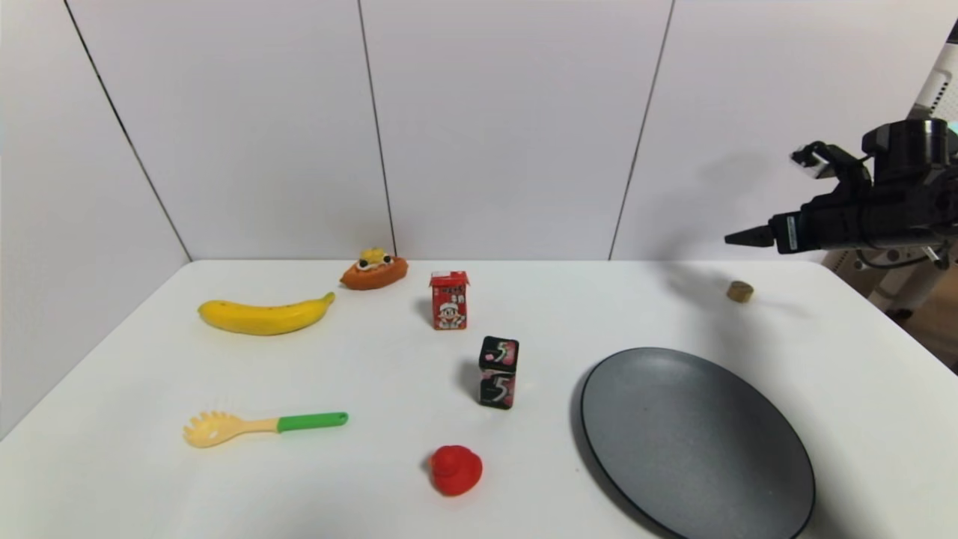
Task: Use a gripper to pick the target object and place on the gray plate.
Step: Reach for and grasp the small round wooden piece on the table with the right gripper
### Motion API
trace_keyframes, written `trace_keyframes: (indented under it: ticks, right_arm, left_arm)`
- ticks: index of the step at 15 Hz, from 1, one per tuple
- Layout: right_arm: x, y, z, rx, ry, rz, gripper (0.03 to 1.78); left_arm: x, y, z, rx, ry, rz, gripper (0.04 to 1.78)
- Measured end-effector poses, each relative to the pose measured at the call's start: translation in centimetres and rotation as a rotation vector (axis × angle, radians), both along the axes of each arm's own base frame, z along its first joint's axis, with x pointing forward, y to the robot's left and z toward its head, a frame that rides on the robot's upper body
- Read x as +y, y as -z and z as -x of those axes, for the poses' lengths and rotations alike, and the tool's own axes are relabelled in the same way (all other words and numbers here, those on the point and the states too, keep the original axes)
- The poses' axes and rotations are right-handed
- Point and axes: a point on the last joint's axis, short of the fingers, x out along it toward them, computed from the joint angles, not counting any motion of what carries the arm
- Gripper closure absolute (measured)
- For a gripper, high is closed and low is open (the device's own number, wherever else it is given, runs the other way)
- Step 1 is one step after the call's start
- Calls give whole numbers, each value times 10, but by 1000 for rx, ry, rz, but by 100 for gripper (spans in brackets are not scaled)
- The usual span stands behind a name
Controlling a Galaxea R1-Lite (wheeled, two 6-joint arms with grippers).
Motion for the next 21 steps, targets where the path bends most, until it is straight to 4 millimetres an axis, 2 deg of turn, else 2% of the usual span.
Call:
trace_keyframes:
  ticks: [4, 9, 15, 21]
  right_arm:
    - [5, 26, -17, 105, 42, 56, 10]
    - [11, 50, -26, 209, 106, 121, 10]
    - [11, 62, -32, 248, 95, 115, 10]
    - [10, 63, -37, 237, 98, 117, 10]
  left_arm:
    - [0, 0, 0, 0, 0, 0, 13]
    - [0, 0, 0, 0, 0, 0, 13]
    - [0, 0, 0, 0, 0, 0, 13]
    - [0, 0, 0, 0, 0, 0, 13]
